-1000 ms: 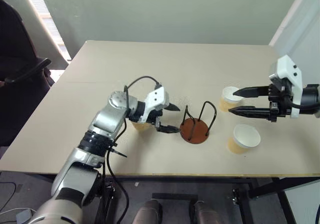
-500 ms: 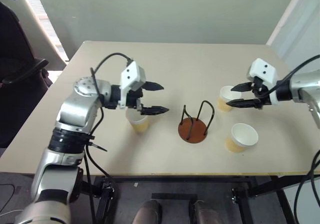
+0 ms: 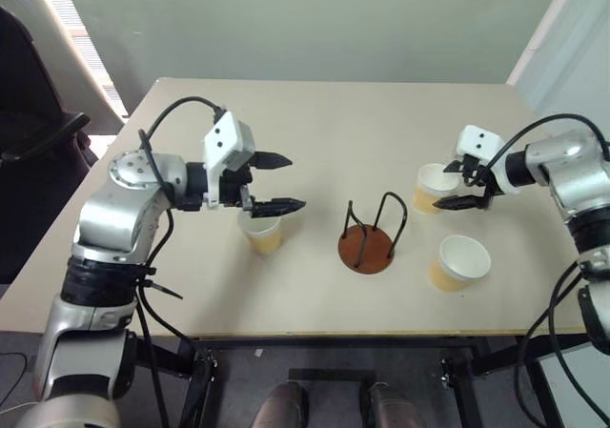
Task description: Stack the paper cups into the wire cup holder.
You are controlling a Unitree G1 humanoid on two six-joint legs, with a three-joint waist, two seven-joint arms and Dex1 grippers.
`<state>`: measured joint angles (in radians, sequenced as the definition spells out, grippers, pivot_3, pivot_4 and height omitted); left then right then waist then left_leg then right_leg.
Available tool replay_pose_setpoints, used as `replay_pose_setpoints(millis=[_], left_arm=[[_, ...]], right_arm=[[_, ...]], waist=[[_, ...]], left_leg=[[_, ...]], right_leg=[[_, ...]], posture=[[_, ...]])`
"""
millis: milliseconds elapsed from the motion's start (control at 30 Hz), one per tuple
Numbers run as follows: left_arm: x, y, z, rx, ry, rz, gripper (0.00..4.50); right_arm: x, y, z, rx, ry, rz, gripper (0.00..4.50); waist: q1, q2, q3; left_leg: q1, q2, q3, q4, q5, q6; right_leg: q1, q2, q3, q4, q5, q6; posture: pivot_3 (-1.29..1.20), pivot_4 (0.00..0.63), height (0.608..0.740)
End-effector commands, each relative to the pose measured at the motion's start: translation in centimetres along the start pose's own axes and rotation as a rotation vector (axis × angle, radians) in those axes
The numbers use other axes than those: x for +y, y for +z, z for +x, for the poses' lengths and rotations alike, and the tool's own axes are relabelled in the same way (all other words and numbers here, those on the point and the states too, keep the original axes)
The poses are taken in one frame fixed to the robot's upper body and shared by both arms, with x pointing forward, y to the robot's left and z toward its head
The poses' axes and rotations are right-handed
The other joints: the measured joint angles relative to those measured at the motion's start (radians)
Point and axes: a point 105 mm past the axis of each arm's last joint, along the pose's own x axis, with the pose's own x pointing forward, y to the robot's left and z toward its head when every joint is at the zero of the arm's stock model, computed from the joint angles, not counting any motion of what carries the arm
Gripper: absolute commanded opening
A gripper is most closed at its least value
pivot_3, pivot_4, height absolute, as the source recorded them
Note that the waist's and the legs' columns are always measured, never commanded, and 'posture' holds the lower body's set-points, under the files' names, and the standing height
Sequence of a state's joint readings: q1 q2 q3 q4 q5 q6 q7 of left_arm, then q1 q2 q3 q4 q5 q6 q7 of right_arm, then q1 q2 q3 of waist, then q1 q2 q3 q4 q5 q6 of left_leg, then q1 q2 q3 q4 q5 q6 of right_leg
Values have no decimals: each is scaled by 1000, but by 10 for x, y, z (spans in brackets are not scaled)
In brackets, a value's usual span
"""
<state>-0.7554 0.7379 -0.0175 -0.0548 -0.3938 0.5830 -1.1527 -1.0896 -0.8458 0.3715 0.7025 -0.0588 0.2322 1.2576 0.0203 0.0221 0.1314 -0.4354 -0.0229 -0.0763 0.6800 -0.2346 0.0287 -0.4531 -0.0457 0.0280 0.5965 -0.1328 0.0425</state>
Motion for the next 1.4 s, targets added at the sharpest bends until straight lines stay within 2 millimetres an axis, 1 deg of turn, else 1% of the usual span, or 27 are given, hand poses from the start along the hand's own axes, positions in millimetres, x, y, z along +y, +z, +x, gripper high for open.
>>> replay_pose_setpoints(millis=[33, 167, 267, 400, 433, 600, 633, 700, 800, 867, 933, 1000, 1067, 1167, 1267, 1400], left_arm=[[-1, 12, -7, -23, 19, 37, 4500], [-2, 11, -6, -20, 15, 36, 4500], [-3, 11, -5, -19, 10, 37, 4500], [-4, 9, -6, -12, -3, 37, 4500], [-4, 9, -7, -9, -6, 37, 4500], [-5, 9, -6, -9, -21, 37, 4500], [-5, 9, -6, -9, -23, 37, 4500], [-5, 8, -7, -7, -26, 37, 4500], [-6, 7, -7, -5, -31, 35, 4500], [-7, 6, -7, -5, -37, 32, 4500], [-7, 6, -6, -6, -44, 30, 4500], [-8, 5, -4, -9, -55, 28, 4500], [-8, 4, -2, -11, -61, 27, 4500], [-8, 4, 1, -14, -69, 27, 4500], [-9, 5, 4, -19, -78, 30, 4500], [-9, 5, 5, -20, -81, 32, 4500]], right_arm=[[-8, 2, 0, 45, -12, -75, 4479], [-4, 2, 13, 74, 24, -118, 4479], [-4, 3, 18, 79, 32, -145, 3875], [-3, 9, 17, 63, 45, -179, 2532], [-3, 12, 15, 57, 46, -188, 2131], [1, 22, -2, 25, 69, -252, 279], [3, 27, -9, 11, 73, -272, 48], [6, 39, -29, -15, 69, -319, 48], [18, 70, -63, -80, 73, -397, 48], [35, 94, -81, -133, 105, -452, 48], [51, 112, -91, -178, 138, -488, 48], [72, 134, -101, -239, 186, -530, 48], [89, 146, -104, -268, 227, -558, 48], [101, 152, -99, -282, 265, -574, 48], [103, 146, -87, -264, 284, -575, 48], [100, 139, -75, -238, 286, -585, 48]], waist=[[0, 0, 0], [-1, 0, 0], [-1, 0, 0], [0, 0, 0], [-1, 0, 0], [0, 0, 0], [0, 0, 0], [1, 0, 0], [0, 0, 0], [-3, 0, 0], [-8, 0, 0], [-12, 0, 0], [-14, 0, 0], [-13, 0, 0], [-13, 0, 0], [-13, 0, 1]], left_leg=[[0, 0, 0, 0, 0, 0], [0, 0, 0, 0, 0, -2], [0, 0, -1, -1, 1, -3], [0, 0, -1, -1, 1, -3], [0, 0, -1, 0, 1, -3], [0, 0, -1, -2, 1, -5], [0, 0, -2, -2, 1, -5], [0, 0, -2, -2, 1, -6], [-1, 0, -2, -3, 1, -8], [0, 0, -2, -3, 5, -16], [0, 1, -2, -4, 5, -16], [1, 1, -2, -5, 5, -16], [1, 1, -3, -6, 5, -15], [1, 1, -4, -6, 6, -13], [0, 0, -4, -6, 6, -9], [1, 0, -4, -5, 7, -8]], right_leg=[[0, 0, 0, 0, 0, 0], [-1, 0, 0, 2, 0, -3], [-2, 0, 0, 4, 0, -5], [-2, 0, -1, 5, 0, -6], [-2, 0, -1, 5, 0, -6], [-2, 0, -1, 5, -1, -7], [-2, 0, -1, 5, -1, -8], [-2, 0, -1, 5, -2, -8], [-2, 0, -2, 4, -3, -10], [-2, 1, -2, 3, -3, -10], [-2, 1, -1, 3, -3, -10], [-2, 2, -1, 3, -3, -10], [-3, 2, -1, 3, -4, -11], [-3, 3, -2, 3, -4, -11], [-2, 2, -1, 3, -4, -12], [-3, 2, -1, 4, -4, -12]], posture=[[0, 150, 740], [0, 150, 740], [0, 150, 740], [0, 150, 740], [0, 150, 740], [0, 150, 740], [0, 150, 740], [0, 150, 740], [0, 150, 740], [0, 150, 740], [0, 150, 740], [0, 150, 740], [0, 150, 740], [0, 150, 740], [0, 150, 740], [0, 150, 740]])
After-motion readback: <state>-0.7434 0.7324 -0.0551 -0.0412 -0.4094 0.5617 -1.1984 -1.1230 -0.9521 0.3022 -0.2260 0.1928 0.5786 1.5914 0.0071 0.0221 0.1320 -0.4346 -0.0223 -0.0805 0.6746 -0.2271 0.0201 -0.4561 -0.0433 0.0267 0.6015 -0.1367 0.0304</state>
